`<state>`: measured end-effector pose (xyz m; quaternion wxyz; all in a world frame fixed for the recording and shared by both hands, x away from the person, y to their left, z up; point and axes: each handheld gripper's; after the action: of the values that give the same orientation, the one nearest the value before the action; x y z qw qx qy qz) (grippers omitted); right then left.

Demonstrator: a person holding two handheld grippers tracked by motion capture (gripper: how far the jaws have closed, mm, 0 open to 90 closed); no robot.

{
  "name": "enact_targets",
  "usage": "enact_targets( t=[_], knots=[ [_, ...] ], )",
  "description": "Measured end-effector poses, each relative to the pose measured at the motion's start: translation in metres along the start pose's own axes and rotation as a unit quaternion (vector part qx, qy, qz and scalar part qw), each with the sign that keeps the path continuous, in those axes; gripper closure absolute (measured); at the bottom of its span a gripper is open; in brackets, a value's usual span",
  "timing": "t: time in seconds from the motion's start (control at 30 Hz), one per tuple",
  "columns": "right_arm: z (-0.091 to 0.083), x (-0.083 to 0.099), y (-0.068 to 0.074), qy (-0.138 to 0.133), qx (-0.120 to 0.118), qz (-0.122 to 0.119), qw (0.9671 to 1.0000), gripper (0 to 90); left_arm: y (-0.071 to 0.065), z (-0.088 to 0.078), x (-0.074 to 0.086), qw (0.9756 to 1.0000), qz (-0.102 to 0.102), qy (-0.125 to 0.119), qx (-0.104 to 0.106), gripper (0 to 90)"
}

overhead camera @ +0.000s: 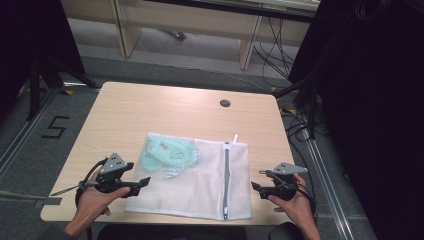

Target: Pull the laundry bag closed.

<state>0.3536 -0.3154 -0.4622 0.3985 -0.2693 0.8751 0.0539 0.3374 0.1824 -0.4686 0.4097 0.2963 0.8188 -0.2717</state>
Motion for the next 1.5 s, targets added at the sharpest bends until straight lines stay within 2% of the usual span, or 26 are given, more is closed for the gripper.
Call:
enact_targets(
  t=[0.07, 0.13, 0.17, 0.2, 0.23, 0.33, 0.4, 0.43, 0.47, 0.5, 0.57, 0.7, 0.73, 0.8, 0.83, 0.93, 0.97, 1.0, 1.03, 1.13, 1.23, 1.27, 1.3, 1.37, 1.47, 1.5],
  knots=[
    [0.0, 0.0, 0.002, 0.003, -0.001, 0.012, 0.9999, 27.9, 0.0, -0.001, 0.0, 0.9999, 0.009, 0.012, 0.003, 20.0],
    [0.0, 0.0, 0.001, 0.0, -0.001, 0.005, 1.0, 27.5, -0.002, 0.001, 0.0, 1.0, 0.003, 0.001, 0.004, 20.0],
    [-0.001, -0.001, 0.002, 0.006, -0.004, 0.012, 0.9999, 25.7, -0.002, -0.001, -0.001, 0.9999, 0.01, 0.013, 0.003, 20.0],
    [0.0, -0.001, 0.001, 0.002, -0.002, -0.005, 1.0, 23.2, -0.004, 0.002, 0.0, 1.0, 0.001, -0.001, 0.004, 20.1],
    [0.0, -0.001, 0.001, 0.002, -0.002, -0.005, 1.0, 23.2, -0.003, 0.001, -0.001, 0.9999, 0.009, 0.0, 0.006, 20.1],
    [0.003, 0.0, 0.004, 0.002, -0.007, -0.022, 0.9997, 21.2, -0.005, 0.004, -0.001, 0.9999, 0.001, 0.003, 0.014, 20.7],
    [0.002, 0.0, 0.007, 0.007, -0.013, -0.015, 0.9998, 21.2, -0.006, 0.004, -0.001, 0.9999, 0.002, 0.002, 0.014, 21.0],
    [0.002, -0.001, 0.006, 0.006, -0.017, -0.025, 0.9995, 21.2, -0.007, 0.005, -0.001, 0.9998, 0.0, 0.0, 0.018, 21.1],
    [0.002, -0.001, 0.006, 0.006, -0.017, -0.025, 0.9995, 21.2, -0.006, 0.004, -0.002, 0.9995, 0.019, 0.013, 0.02, 21.1],
    [0.002, -0.001, 0.007, 0.011, -0.02, -0.02, 0.9995, 21.3, -0.007, 0.006, -0.002, 0.9996, 0.016, 0.008, 0.022, 21.2],
    [0.003, -0.002, 0.007, 0.006, -0.025, -0.033, 0.9991, 22.2, -0.012, 0.008, -0.001, 0.9996, 0.01, 0.007, 0.026, 21.3],
    [0.004, -0.003, 0.009, -0.001, -0.027, -0.038, 0.9989, 23.4, -0.018, 0.013, -0.003, 0.999, 0.021, 0.013, 0.038, 21.2],
    [0.004, -0.004, 0.011, 0.002, -0.032, -0.041, 0.9986, 24.4, -0.021, 0.015, -0.003, 0.9991, 0.013, 0.007, 0.041, 21.3],
    [0.004, -0.005, 0.013, 0.003, -0.04, -0.045, 0.9982, 26.2, -0.025, 0.018, -0.003, 0.9984, 0.028, 0.016, 0.046, 21.2],
    [0.004, -0.005, 0.013, 0.003, -0.04, -0.045, 0.9982, 26.2, -0.027, 0.02, -0.003, 0.9984, 0.025, 0.013, 0.049, 21.2],
    [0.004, -0.006, 0.019, 0.009, -0.053, -0.051, 0.9973, 27.6, -0.036, 0.029, -0.003, 0.9974, 0.032, 0.019, 0.062, 21.2],
    [0.005, -0.007, 0.022, 0.012, -0.059, -0.059, 0.9964, 28.8, -0.038, 0.031, -0.004, 0.996, 0.049, 0.032, 0.067, 21.2],
    [0.005, -0.007, 0.022, 0.012, -0.059, -0.059, 0.9964, 28.8, -0.041, 0.033, -0.004, 0.9961, 0.049, 0.029, 0.068, 21.2],
    [0.006, -0.009, 0.024, 0.006, -0.066, -0.077, 0.9949, 29.9, -0.043, 0.036, -0.004, 0.9953, 0.051, 0.034, 0.074, 21.2],
    [0.007, -0.01, 0.031, 0.011, -0.074, -0.081, 0.9939, 31.2, -0.052, 0.043, -0.005, 0.9924, 0.082, 0.048, 0.078, 21.2],
    [0.008, -0.011, 0.035, 0.006, -0.083, -0.091, 0.9923, 32.7, -0.06, 0.049, -0.005, 0.9917, 0.082, 0.051, 0.084, 21.3],
    [0.007, -0.011, 0.037, 0.016, -0.087, -0.096, 0.9915, 33.2, -0.061, 0.05, -0.005, 0.9901, 0.093, 0.059, 0.086, 21.3],
    [0.009, -0.011, 0.038, 0.008, -0.088, -0.1, 0.9911, 33.5, -0.064, 0.053, -0.005, 0.9902, 0.088, 0.056, 0.093, 21.3],
    [0.008, -0.011, 0.04, 0.021, -0.095, -0.094, 0.9908, 33.6, -0.068, 0.056, -0.005, 0.988, 0.097, 0.065, 0.101, 21.3],
    [0.011, -0.012, 0.042, 0.013, -0.102, -0.116, 0.9879, 33.9, -0.072, 0.06, -0.005, 0.9855, 0.112, 0.071, 0.105, 21.3],
    [0.011, -0.012, 0.046, 0.027, -0.115, -0.111, 0.9868, 34.4, -0.074, 0.062, -0.005, 0.986, 0.108, 0.073, 0.104, 21.3]
  ],
)
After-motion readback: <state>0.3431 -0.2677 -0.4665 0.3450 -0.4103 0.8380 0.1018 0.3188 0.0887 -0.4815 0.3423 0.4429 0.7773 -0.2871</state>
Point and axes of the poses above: each handheld gripper's, and its own axes: z roughly forward along the jaws, x roughly out of its underside, y roughly to its left, and after that the axes turned 9 degrees about x, right-handed
